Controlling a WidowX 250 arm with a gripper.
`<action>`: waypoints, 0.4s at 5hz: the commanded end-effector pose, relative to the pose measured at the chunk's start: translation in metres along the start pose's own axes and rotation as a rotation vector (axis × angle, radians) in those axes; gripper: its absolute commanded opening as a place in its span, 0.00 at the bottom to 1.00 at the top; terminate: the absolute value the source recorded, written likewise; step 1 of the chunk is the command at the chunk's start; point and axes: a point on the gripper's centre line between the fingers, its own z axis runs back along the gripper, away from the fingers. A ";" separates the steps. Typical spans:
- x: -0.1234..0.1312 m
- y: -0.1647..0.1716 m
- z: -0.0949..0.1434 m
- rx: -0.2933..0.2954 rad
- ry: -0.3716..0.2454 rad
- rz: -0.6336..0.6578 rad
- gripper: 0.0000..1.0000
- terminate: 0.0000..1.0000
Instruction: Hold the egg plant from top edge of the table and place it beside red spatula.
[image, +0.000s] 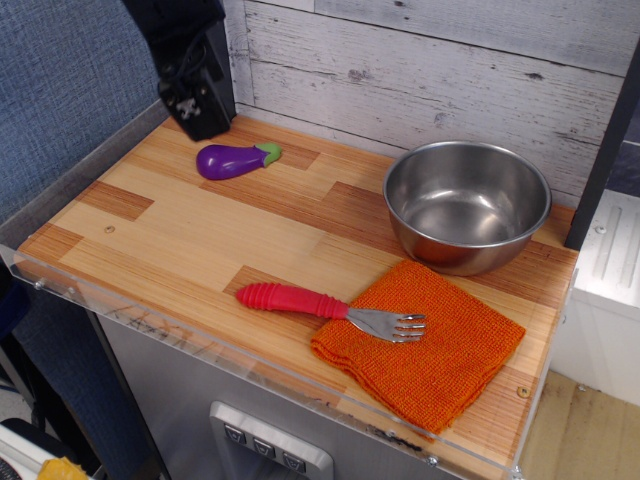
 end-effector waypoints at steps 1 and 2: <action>-0.011 0.035 -0.018 0.082 0.024 0.093 1.00 0.00; -0.018 0.046 -0.037 0.076 0.027 0.198 1.00 0.00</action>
